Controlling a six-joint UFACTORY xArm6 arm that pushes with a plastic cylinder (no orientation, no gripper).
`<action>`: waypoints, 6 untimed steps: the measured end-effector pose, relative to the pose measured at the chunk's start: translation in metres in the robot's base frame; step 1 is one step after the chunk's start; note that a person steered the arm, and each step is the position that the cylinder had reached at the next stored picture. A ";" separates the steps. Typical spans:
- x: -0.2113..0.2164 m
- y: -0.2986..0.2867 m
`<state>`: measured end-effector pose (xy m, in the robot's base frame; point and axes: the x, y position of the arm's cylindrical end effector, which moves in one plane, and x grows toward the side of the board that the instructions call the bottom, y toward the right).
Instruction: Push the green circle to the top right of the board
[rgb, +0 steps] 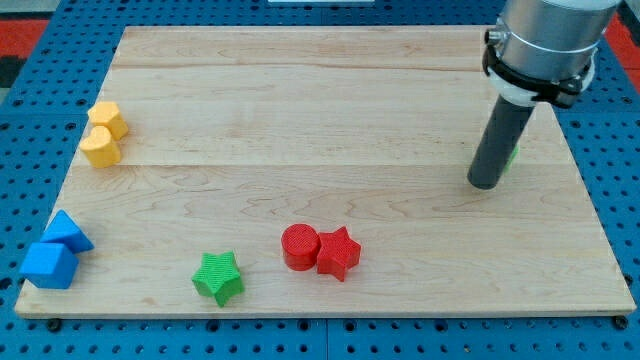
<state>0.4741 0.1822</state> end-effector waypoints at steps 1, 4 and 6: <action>-0.006 0.025; -0.049 0.030; -0.079 0.039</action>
